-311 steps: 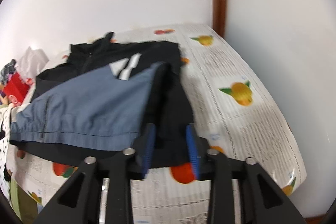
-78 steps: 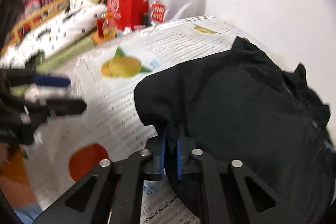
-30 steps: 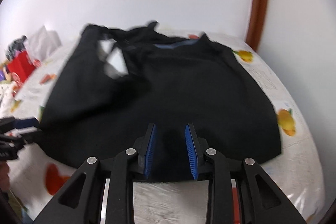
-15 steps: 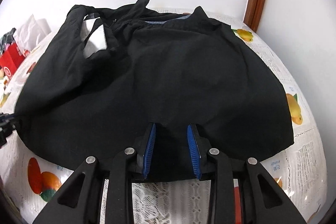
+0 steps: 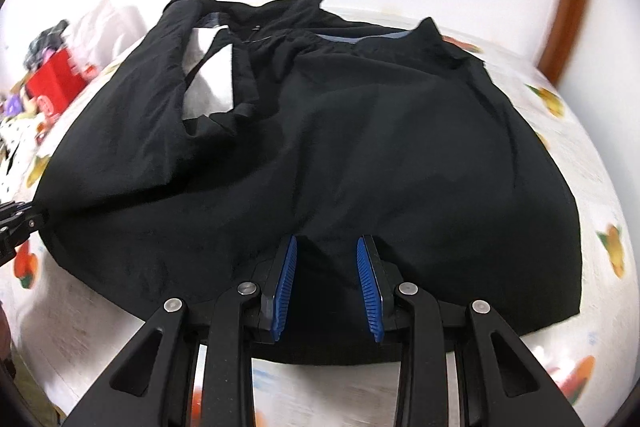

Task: Fold large clothes
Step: 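Grasp the jacket edge with the left tool while the right tool holds its edge, then lift the jacket with both tools and fold it over onto itself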

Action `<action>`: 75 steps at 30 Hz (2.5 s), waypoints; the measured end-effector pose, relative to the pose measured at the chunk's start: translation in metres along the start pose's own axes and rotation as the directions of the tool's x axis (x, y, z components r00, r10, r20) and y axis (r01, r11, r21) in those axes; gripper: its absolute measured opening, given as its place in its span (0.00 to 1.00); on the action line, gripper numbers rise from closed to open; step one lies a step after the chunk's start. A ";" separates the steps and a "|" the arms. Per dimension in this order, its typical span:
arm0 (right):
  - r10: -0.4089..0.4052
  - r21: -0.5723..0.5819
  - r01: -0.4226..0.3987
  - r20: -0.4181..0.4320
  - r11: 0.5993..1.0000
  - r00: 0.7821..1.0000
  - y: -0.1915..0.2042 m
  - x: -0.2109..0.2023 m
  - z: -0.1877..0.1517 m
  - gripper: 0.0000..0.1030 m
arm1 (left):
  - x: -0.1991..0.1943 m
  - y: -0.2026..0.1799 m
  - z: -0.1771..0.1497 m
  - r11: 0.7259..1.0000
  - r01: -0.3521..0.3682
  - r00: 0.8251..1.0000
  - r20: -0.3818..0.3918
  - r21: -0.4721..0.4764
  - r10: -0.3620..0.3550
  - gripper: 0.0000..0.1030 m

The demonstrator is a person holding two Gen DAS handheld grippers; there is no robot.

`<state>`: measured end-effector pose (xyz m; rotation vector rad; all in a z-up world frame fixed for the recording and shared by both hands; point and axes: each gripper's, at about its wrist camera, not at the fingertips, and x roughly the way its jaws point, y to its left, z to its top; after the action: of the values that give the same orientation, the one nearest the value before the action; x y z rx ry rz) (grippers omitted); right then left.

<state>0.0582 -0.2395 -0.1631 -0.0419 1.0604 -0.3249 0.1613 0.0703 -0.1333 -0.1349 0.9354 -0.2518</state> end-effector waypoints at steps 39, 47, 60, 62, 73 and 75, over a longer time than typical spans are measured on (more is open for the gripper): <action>0.376 -0.018 -0.377 -0.020 0.926 0.926 0.111 0.041 0.094 0.39 | 0.002 0.035 -0.008 0.993 0.114 0.993 -0.022 0.009 -0.114 0.73; 0.379 -0.100 -0.369 0.115 0.924 0.918 0.101 -0.004 0.094 0.04 | 0.016 0.009 -0.006 0.996 -0.020 0.999 -0.031 0.089 0.023 0.82; 0.195 0.077 -0.245 0.399 0.966 0.896 0.001 -0.074 0.049 0.02 | 0.023 -0.013 -0.005 0.984 -0.090 0.995 -0.029 0.155 0.095 0.82; 0.150 0.141 -0.208 0.343 0.968 0.927 -0.018 -0.061 0.038 0.02 | 0.024 -0.017 -0.003 0.984 -0.087 0.995 -0.030 0.158 0.093 0.82; 0.196 0.183 -0.230 0.186 0.956 0.963 -0.035 -0.022 0.021 0.50 | 0.033 -0.033 0.006 0.989 -0.022 0.999 -0.042 0.147 0.028 0.80; 0.204 0.177 -0.233 0.167 0.956 0.965 -0.031 -0.016 0.026 0.50 | 0.034 -0.040 0.002 0.987 -0.033 0.998 -0.043 0.158 0.040 0.80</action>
<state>0.0659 -0.2679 -0.1302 0.2243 0.8731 -0.2194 0.1757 0.0227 -0.1497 0.0334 0.9591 -0.2949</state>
